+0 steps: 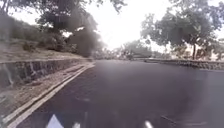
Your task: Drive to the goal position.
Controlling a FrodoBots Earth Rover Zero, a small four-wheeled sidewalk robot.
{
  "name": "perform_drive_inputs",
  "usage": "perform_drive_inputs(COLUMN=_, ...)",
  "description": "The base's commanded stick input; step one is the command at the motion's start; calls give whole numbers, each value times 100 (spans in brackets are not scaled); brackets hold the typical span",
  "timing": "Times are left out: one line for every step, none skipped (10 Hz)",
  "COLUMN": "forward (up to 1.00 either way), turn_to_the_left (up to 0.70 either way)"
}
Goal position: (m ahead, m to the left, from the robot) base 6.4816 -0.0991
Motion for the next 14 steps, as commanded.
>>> perform_drive_inputs(forward=50, turn_to_the_left=0)
perform_drive_inputs(forward=50, turn_to_the_left=0)
perform_drive_inputs(forward=50, turn_to_the_left=0)
perform_drive_inputs(forward=50, turn_to_the_left=0)
perform_drive_inputs(forward=50, turn_to_the_left=0)
perform_drive_inputs(forward=50, turn_to_the_left=0)
perform_drive_inputs(forward=50, turn_to_the_left=0)
perform_drive_inputs(forward=50, turn_to_the_left=0)
perform_drive_inputs(forward=50, turn_to_the_left=0)
perform_drive_inputs(forward=50, turn_to_the_left=0)
perform_drive_inputs(forward=50, turn_to_the_left=0)
perform_drive_inputs(forward=50, turn_to_the_left=0)
perform_drive_inputs(forward=50, turn_to_the_left=0)
perform_drive_inputs(forward=50, turn_to_the_left=0)
